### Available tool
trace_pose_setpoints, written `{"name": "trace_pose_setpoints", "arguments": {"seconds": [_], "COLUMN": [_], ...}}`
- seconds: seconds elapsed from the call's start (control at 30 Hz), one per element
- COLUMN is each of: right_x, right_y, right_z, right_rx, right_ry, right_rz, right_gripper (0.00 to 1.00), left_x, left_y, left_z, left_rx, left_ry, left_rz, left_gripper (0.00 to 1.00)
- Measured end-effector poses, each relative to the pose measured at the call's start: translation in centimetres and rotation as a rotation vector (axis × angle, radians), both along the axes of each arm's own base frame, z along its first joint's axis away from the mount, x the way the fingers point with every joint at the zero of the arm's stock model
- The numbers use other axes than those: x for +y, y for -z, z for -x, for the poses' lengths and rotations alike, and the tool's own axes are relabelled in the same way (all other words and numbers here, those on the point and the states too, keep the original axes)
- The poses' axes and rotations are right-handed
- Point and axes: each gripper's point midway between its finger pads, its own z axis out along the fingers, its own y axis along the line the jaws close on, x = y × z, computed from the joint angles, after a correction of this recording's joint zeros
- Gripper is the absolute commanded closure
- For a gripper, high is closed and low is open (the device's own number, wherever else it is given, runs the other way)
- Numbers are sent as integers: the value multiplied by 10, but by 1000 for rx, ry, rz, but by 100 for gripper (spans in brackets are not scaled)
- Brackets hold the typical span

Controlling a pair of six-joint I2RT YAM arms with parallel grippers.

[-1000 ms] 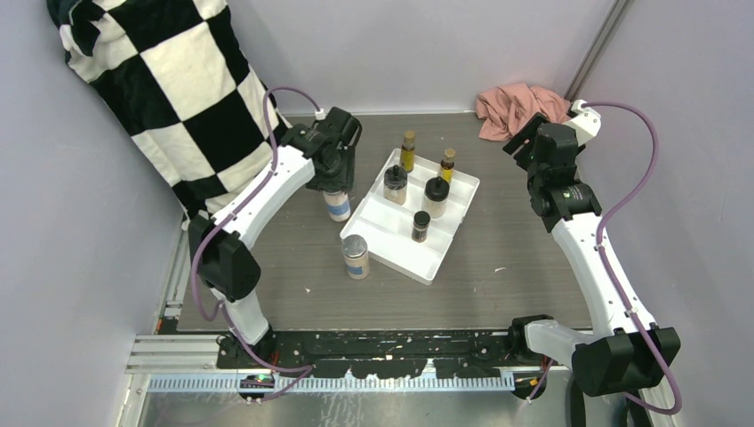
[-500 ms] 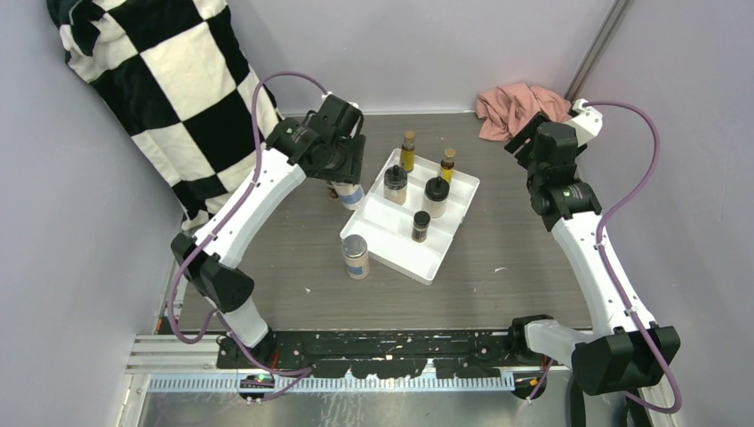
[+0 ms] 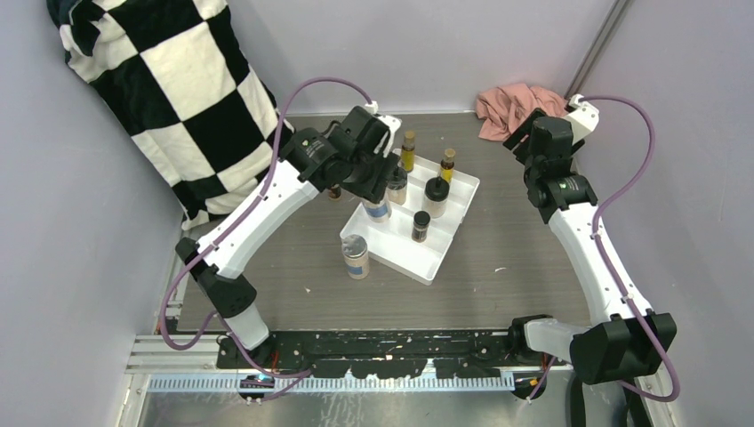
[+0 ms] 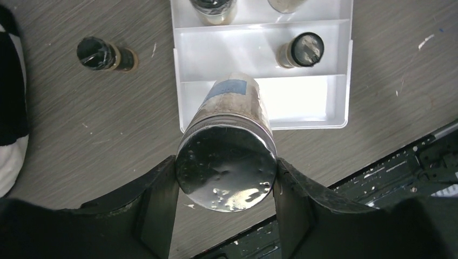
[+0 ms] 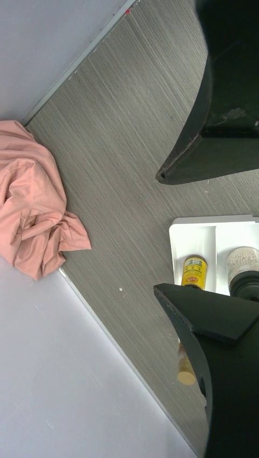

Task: Organize the condiment bottles
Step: Place the bottle in the storage box.

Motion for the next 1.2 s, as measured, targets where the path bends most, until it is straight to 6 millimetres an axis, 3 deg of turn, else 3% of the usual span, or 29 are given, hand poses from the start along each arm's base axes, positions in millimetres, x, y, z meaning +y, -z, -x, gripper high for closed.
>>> {"name": "trace_pose_setpoints", "arguments": {"seconds": [0.27,0.47,1.2], "right_x": [-2,-3,-17], "right_y": [-6,-5,-12], "right_z": [-1,-1,-13], "right_rx": [-12,-11,-14], "right_ry": [11,18,75], "right_rz": [2,5,16], "right_gripper": [27,27,26], "left_x": [-30,-50,-78], "left_y": [3,21,66], "left_z": [27,42,79], "left_rx": [-6,21,80], "left_ry": [173,268,392], "left_rz": [-47,-112,-201], "left_gripper": [100,100,100]}}
